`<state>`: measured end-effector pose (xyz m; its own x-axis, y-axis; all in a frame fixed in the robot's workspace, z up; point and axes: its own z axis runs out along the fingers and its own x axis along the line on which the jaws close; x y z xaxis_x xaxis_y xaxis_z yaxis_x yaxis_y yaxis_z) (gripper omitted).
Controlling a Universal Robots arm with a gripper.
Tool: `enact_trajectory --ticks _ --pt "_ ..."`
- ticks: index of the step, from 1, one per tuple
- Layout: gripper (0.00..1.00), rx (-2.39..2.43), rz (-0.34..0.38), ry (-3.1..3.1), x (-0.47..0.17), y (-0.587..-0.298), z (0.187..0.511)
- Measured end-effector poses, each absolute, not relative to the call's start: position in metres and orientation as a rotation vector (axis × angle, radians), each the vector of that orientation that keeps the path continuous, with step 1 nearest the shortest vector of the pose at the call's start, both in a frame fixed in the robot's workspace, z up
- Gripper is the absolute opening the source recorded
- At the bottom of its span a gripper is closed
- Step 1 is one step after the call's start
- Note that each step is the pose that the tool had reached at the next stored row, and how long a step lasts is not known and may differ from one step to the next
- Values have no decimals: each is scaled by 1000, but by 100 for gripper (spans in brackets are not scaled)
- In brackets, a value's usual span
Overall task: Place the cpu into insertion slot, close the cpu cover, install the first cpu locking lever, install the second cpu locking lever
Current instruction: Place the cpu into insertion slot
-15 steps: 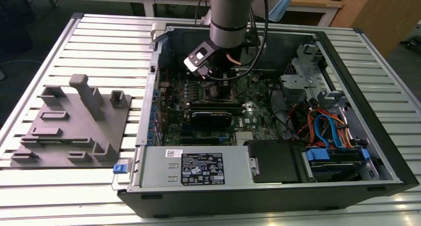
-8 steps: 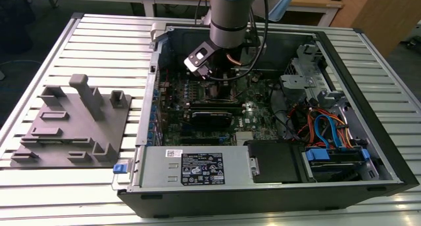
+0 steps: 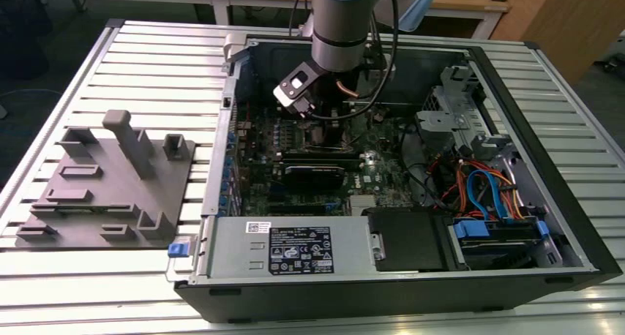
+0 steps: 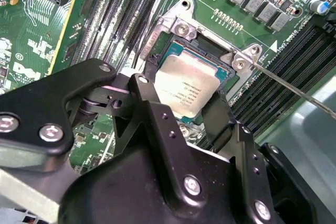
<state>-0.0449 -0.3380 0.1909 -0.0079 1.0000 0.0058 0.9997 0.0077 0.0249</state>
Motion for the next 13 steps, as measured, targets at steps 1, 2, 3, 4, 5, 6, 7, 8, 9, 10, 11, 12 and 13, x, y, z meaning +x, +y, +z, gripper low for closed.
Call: enact_trajectory --ticks 1,2,3,4,5,6,7,8,9,10,11,12,13 --pt "61 2203 34 2220 -45 -338 192" --pt "61 2203 34 2220 -45 -338 192" --pt "61 2203 34 2220 -45 -338 193" --pt "61 2203 34 2220 -45 -338 194" --pt "61 2203 34 2220 -45 -338 195" --pt "61 2203 34 2220 -45 -338 197" --pt "61 2203 34 2220 -45 -338 198" --pt "61 2203 34 2221 -45 -338 200" --pt "61 2204 34 2221 -45 -338 201" --pt "61 2204 34 2221 -45 -338 202" --pt "61 2204 34 2221 -45 -338 204" --pt "60 2204 33 2221 -45 -338 206" --pt "54 2204 33 2221 -45 -338 207"
